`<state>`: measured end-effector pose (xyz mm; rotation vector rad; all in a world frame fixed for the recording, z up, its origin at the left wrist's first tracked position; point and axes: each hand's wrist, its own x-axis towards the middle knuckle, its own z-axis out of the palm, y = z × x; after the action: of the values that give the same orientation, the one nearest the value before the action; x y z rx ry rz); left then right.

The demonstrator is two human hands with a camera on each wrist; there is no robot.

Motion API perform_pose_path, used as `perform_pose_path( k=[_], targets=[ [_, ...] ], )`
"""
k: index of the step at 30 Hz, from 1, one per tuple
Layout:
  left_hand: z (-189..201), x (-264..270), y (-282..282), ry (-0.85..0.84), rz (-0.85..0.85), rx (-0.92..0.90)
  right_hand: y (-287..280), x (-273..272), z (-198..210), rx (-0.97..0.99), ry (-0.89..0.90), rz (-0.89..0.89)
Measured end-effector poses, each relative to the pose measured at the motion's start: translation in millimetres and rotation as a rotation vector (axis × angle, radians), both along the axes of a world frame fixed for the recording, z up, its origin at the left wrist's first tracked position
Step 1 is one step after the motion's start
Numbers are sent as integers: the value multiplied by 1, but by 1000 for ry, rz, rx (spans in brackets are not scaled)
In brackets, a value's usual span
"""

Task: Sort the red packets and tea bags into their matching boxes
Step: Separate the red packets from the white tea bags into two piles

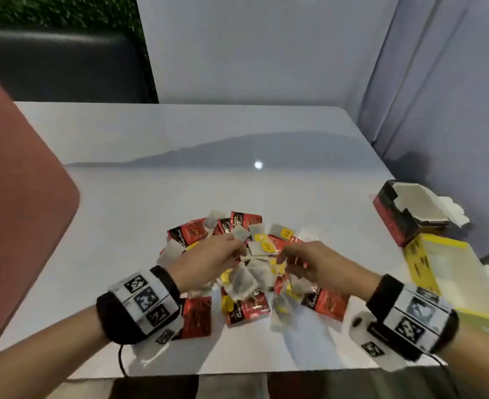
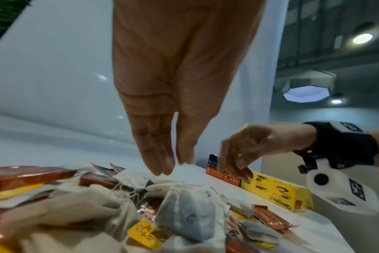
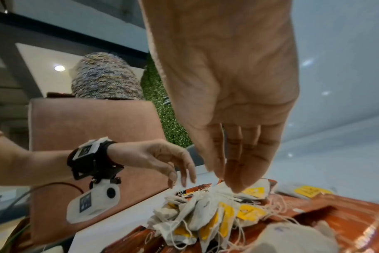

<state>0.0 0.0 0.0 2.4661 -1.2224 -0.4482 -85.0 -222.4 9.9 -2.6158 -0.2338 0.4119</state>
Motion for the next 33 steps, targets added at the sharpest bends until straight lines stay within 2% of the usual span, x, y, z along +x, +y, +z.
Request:
perform_pose_path(
  k=[5, 9, 17, 19, 21, 24, 30, 32, 33],
  targets=[
    [-14, -3, -19, -111, -121, 106, 20, 22, -25, -181, -84, 9],
    [-18, -18, -24, -256, -99, 156, 37, 22, -32, -194, -88, -29],
    [-30, -22, -20, -200, 66, 97, 38, 16, -50, -213, -107, -118],
    [-33, -22, -20, -189, 96, 98, 38, 17, -51, -173, -150, -128],
    [-33, -22, -21, -105, 138, 46, 39, 18, -46, -98, -198, -116],
    [-28, -18, -20, -95, 140, -37, 39, 20, -34, 44, -239, -99],
    [-7, -4, -9, -97, 197, -199, 31, 18, -2, 479, -204, -224],
    [4, 5, -5, -123, 230, -243, 16, 17, 6, 518, -218, -266],
    [10, 9, -2, -120, 244, -272, 7, 16, 7, 456, -217, -280]
  ],
)
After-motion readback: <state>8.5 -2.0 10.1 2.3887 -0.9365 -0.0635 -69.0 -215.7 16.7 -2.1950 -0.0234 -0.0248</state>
